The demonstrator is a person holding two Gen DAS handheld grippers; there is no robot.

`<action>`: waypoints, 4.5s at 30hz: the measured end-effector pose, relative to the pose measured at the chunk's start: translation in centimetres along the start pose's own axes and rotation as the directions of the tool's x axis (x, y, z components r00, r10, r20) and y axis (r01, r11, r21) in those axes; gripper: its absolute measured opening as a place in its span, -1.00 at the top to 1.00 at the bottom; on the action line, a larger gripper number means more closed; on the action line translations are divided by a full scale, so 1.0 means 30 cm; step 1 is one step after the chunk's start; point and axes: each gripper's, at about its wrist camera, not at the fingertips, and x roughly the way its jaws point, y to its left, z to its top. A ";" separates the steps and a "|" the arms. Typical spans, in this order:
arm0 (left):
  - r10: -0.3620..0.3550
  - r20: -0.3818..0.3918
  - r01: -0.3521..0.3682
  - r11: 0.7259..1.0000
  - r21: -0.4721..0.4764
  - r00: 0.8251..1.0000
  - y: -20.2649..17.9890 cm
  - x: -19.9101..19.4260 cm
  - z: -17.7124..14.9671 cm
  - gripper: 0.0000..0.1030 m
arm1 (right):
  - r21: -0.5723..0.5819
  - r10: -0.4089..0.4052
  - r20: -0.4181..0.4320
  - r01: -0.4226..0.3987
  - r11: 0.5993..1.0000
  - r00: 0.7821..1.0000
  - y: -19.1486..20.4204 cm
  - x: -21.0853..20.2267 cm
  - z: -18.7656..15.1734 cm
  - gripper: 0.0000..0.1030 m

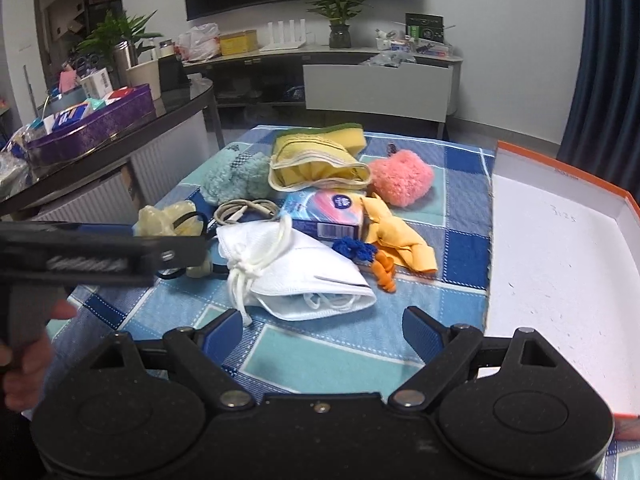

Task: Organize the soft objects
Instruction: 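Grasp the yellow gloves with the left tool while the right tool grasps the white pouch, then carry the yellow gloves and white pouch with both tools over the orange-rimmed box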

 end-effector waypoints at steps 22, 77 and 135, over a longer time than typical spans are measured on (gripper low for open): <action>0.012 -0.003 -0.012 1.000 0.003 1.000 0.056 0.013 0.018 0.59 | -0.161 0.076 -0.063 -0.085 0.983 0.995 0.064 0.241 0.110 -1.00; -0.159 0.079 0.140 0.969 0.204 0.984 -0.331 -0.085 0.099 0.59 | 0.142 -0.178 0.238 0.147 0.979 0.955 -0.331 -0.241 0.110 -0.07; -0.285 -0.064 0.289 0.887 0.362 0.956 -0.739 0.187 0.174 0.59 | 0.332 -0.372 0.166 0.303 0.893 0.913 -0.785 -0.235 0.154 -0.09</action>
